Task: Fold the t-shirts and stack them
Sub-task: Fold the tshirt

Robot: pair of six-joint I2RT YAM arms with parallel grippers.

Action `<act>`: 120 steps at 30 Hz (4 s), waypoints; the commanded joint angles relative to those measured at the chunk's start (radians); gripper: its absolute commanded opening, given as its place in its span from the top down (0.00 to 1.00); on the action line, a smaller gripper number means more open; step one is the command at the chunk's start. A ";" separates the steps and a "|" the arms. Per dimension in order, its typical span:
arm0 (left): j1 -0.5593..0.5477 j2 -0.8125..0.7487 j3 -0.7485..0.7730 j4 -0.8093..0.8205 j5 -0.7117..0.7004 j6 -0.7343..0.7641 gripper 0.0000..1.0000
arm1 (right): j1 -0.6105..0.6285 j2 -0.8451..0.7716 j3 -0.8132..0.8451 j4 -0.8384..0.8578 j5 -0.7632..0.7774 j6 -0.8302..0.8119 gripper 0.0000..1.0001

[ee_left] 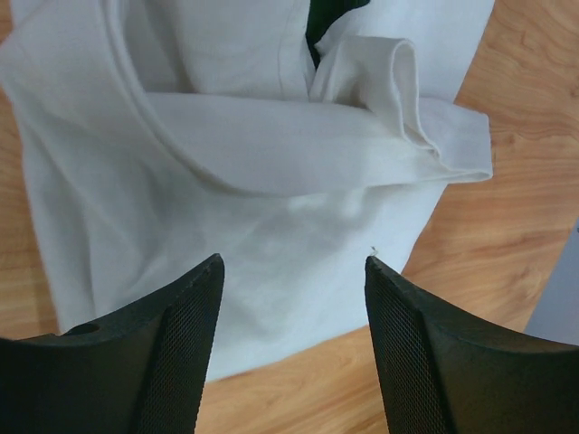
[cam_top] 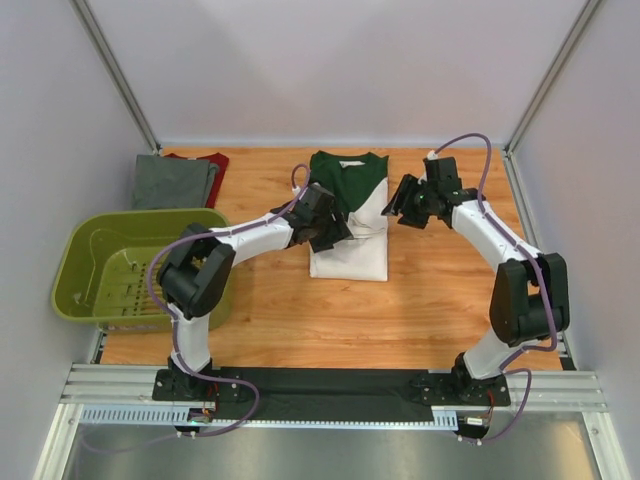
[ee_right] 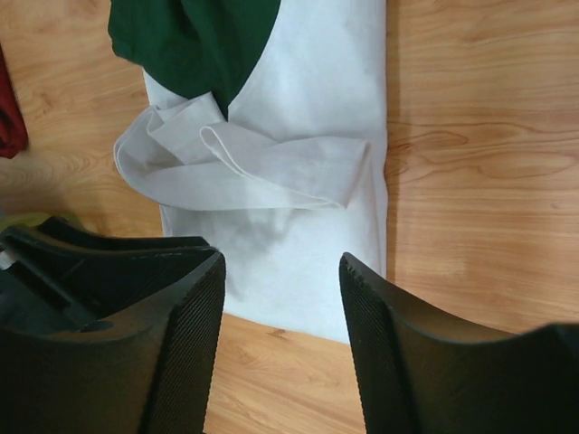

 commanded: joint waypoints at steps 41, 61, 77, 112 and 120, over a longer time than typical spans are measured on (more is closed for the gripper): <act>0.089 -0.193 0.112 -0.071 -0.174 0.304 0.26 | 0.002 -0.073 -0.017 0.074 -0.033 -0.105 0.39; 0.089 -0.182 -0.218 0.000 -0.042 0.287 0.64 | 0.077 0.274 0.115 0.047 0.105 -0.177 0.80; 0.079 -0.175 -0.275 0.046 0.034 0.320 0.64 | 0.078 0.197 0.093 -0.036 0.158 -0.168 0.91; 0.065 -0.250 -0.346 0.069 0.004 0.341 1.00 | 0.140 0.076 -0.235 -0.056 0.062 -0.150 0.92; 0.066 -0.301 -0.390 0.072 -0.031 0.339 1.00 | 0.140 0.048 -0.243 -0.100 0.173 -0.157 1.00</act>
